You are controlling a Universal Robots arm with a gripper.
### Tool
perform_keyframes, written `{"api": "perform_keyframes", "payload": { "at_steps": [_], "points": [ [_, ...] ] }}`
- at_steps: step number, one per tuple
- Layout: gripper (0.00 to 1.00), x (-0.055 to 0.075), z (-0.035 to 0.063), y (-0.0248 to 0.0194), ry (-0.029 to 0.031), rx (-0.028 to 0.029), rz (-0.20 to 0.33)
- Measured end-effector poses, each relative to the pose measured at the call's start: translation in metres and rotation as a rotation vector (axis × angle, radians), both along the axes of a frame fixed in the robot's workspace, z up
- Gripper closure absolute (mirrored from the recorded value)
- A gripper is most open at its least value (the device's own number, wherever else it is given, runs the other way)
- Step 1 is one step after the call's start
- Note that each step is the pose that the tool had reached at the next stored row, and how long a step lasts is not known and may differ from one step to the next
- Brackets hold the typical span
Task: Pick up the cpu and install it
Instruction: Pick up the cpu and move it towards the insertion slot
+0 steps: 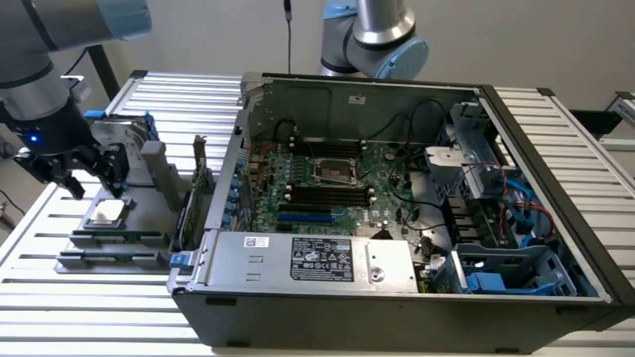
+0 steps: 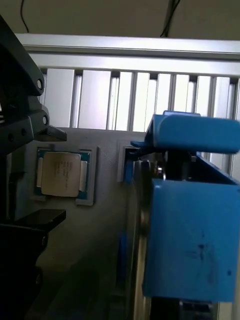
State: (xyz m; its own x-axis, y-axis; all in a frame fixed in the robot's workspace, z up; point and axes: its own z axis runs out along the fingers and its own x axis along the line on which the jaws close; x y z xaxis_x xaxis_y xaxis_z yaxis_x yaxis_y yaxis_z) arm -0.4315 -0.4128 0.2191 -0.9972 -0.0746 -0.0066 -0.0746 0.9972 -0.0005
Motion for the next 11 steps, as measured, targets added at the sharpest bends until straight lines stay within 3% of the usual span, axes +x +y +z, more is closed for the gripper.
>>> {"api": "perform_keyframes", "payload": {
  "at_steps": [11],
  "points": [
    [0.35,0.000,-0.0171,0.0000,0.0040,0.0000,0.000]
  ]
}}
